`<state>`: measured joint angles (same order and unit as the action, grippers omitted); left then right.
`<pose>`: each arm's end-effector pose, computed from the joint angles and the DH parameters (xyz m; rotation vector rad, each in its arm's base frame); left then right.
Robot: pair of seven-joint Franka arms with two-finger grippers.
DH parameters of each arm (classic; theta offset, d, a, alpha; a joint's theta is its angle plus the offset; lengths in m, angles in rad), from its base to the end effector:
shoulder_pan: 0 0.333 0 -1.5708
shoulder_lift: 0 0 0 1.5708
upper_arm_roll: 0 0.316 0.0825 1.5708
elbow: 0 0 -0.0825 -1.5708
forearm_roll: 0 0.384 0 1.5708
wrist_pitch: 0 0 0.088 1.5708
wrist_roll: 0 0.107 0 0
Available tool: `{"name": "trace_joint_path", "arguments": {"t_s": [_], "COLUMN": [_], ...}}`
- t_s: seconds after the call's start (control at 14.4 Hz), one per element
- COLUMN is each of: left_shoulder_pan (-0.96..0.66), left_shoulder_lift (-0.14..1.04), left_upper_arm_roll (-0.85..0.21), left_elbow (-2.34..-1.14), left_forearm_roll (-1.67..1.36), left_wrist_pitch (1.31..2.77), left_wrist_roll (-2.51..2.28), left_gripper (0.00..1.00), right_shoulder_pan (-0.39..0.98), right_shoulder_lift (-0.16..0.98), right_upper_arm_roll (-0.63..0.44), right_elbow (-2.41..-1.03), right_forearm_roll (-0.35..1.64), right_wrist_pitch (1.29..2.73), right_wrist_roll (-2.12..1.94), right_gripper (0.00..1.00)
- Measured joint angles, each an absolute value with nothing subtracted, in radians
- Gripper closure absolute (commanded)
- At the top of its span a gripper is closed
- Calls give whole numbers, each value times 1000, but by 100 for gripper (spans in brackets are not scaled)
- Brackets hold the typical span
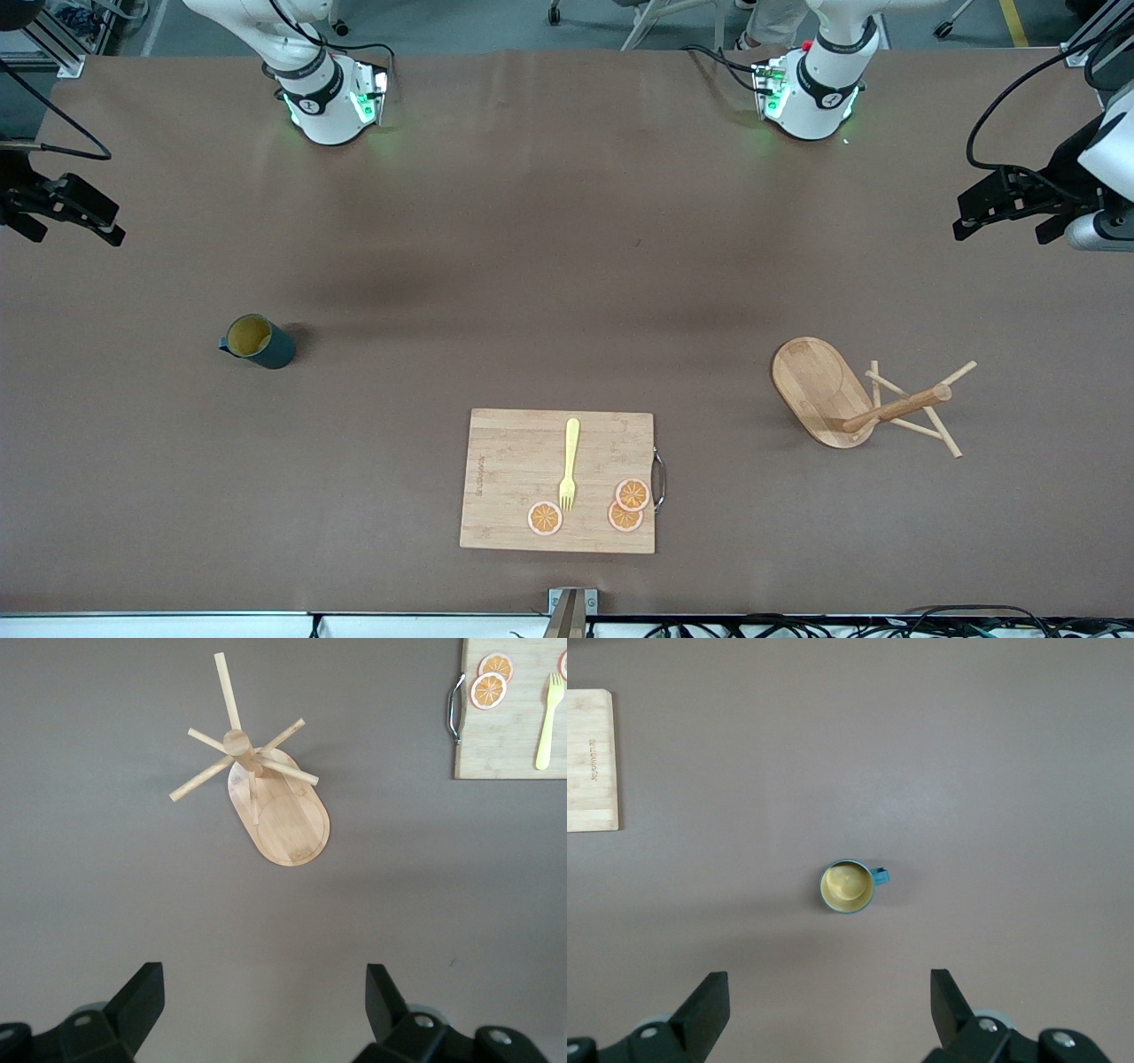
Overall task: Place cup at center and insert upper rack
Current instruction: 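Reach the right gripper down to the teal mug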
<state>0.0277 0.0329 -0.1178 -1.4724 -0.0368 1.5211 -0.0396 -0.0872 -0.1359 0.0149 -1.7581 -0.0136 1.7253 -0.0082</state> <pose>0.5577 -0.0532 0.6482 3.0989 -0.0814 0.0207 0.5238 -0.0387 0.6226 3.1163 -0.0978 0.1597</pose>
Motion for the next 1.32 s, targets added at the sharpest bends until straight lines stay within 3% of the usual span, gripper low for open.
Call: {"name": "trace_joint_path", "arguments": {"t_s": [0.97,1.32], "left_shoulder_pan": [28,27], "left_shoulder_lift": [33,33], "left_upper_arm_roll": [-119,-119], "left_elbow": [-1472,-1471], "left_forearm_roll": [-37,-37], "left_wrist_pitch": [1521,1525], "left_wrist_roll": [-38,-38], "left_gripper": [0,0], "right_shoulder_pan": [-87,-87], "right_shoulder_lift": [-134,-47], "right_upper_arm_roll": [11,10], "right_elbow": [-1759,-1755], "right_forearm_roll": [-14,-13], "right_wrist_pitch": [1724,1733], "right_wrist_roll": [-8,-8], "right_gripper": [0,0]}}
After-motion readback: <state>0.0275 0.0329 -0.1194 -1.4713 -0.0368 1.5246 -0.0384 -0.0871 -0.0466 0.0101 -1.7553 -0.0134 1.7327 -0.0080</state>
